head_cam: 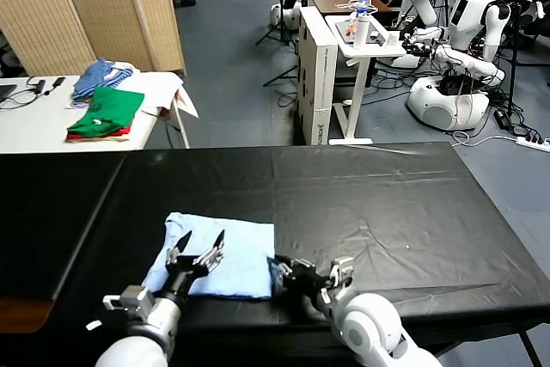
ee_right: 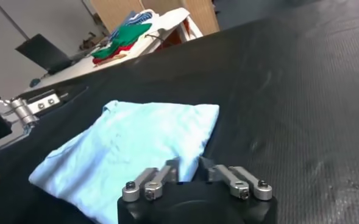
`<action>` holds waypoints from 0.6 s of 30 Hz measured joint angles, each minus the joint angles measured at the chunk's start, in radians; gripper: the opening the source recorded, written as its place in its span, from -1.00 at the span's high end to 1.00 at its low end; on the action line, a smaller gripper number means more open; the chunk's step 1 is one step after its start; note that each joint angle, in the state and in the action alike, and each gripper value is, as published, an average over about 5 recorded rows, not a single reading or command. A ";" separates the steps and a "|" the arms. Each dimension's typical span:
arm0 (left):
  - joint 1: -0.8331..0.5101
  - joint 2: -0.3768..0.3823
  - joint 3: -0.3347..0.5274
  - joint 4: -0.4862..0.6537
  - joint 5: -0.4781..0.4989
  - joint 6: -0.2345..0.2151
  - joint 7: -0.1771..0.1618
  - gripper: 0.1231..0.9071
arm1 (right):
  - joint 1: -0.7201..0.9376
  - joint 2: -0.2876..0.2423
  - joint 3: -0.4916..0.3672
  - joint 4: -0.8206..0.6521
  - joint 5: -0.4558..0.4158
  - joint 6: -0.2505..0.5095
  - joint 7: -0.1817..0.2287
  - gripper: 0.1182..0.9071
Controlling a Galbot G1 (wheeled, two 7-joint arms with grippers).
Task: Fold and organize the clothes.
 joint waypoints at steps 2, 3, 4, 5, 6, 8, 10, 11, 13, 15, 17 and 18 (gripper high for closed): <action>0.002 -0.002 -0.004 0.000 0.000 -0.001 0.000 -1.00 | 0.001 0.003 0.005 -0.006 0.002 0.002 -0.001 0.89; 0.003 -0.003 -0.006 0.000 0.000 -0.001 -0.001 -1.00 | 0.000 0.005 0.008 -0.008 0.003 0.002 -0.001 0.92; 0.005 -0.004 -0.008 0.000 0.000 -0.002 -0.001 -1.00 | 0.000 0.006 0.011 -0.010 0.005 0.003 -0.002 0.95; 0.006 -0.005 -0.010 0.001 0.000 -0.002 -0.001 -1.00 | -0.002 0.006 0.015 -0.010 0.006 0.003 -0.003 0.94; 0.008 -0.006 -0.012 0.002 0.000 -0.003 -0.001 -1.00 | -0.004 0.004 0.020 -0.009 0.008 0.003 -0.004 0.95; 0.011 -0.008 -0.015 0.005 0.000 -0.006 -0.002 -1.00 | -0.011 -0.002 0.032 -0.004 0.012 0.002 -0.002 0.95; 0.013 -0.012 -0.018 0.007 0.000 -0.009 -0.002 -1.00 | -0.019 -0.013 0.048 0.006 0.015 -0.006 0.008 0.95; 0.014 -0.014 -0.020 0.008 0.000 -0.010 -0.003 -1.00 | -0.024 -0.019 0.057 0.012 0.017 -0.014 0.015 0.95; 0.015 -0.018 -0.025 0.010 0.000 -0.012 -0.005 -1.00 | -0.035 -0.036 0.080 0.027 0.017 -0.038 0.030 0.95; 0.014 -0.021 -0.030 0.013 -0.001 -0.014 -0.007 -1.00 | -0.046 -0.056 0.104 0.044 0.020 -0.062 0.039 0.95; 0.014 -0.021 -0.033 0.015 -0.002 -0.016 -0.010 -1.00 | -0.057 -0.077 0.128 0.061 0.025 -0.081 0.042 0.95; 0.014 -0.020 -0.034 0.015 -0.003 -0.017 -0.012 -1.00 | -0.061 -0.087 0.140 0.069 0.027 -0.088 0.042 0.95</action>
